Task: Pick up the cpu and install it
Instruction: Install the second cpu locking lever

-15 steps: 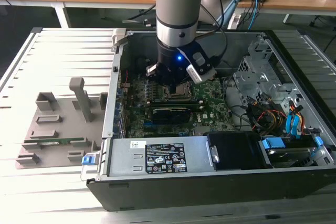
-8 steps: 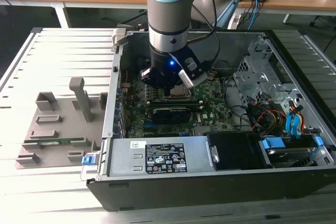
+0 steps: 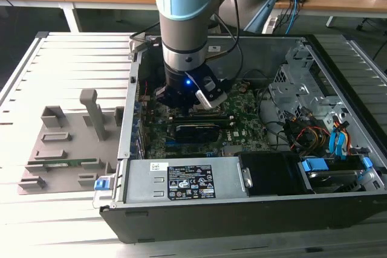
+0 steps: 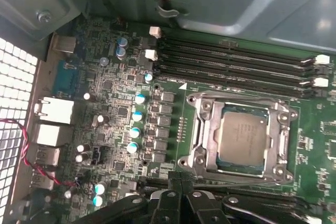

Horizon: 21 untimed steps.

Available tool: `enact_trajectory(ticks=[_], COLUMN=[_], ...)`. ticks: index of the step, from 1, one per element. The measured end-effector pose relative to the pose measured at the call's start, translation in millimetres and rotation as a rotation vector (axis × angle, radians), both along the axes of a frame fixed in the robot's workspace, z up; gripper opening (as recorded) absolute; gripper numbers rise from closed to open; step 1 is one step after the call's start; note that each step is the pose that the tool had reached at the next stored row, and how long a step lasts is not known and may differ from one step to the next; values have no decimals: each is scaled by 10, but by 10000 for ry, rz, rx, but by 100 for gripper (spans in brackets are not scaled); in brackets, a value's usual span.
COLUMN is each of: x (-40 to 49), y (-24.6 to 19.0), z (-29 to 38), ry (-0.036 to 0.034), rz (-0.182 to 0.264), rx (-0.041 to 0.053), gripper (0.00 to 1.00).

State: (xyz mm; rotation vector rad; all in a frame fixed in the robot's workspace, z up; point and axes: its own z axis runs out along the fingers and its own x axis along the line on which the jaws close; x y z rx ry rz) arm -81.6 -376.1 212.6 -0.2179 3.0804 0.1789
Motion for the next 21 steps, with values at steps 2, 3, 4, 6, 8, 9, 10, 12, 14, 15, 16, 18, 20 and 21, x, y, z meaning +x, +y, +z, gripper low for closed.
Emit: enact_trajectory(ticks=[2, 3, 4, 6, 8, 9, 10, 12, 14, 15, 16, 18, 20, 21], x=[-13, -13, -13, -12, -13, -13, -14, -14, -13, -13, -12, -4, 78, 146], y=[18, 30, 42, 66, 77, 80, 80, 77, 61, 57, 57, 56, 76, 94], z=[-48, -62, -75, -104, -128, -139, -156, -169, -172, -169, -145, -77, -61, -62], ry=[2, 2, 2, 1, 1, 1, 4, 5, 2, 1, -6, -1, 6, 14], rz=[-1, -1, -1, 1, 1, -1, -2, 0, 0, -1, -2, 2, 0, -2], rx=[37, 87, 144, 260, 363, 403, 460, 482, 487, 483, 483, 419, 199, 58], gripper=[11, 11, 11, 11, 11, 11, 11, 11, 11, 11, 11, 11, 11, 11])
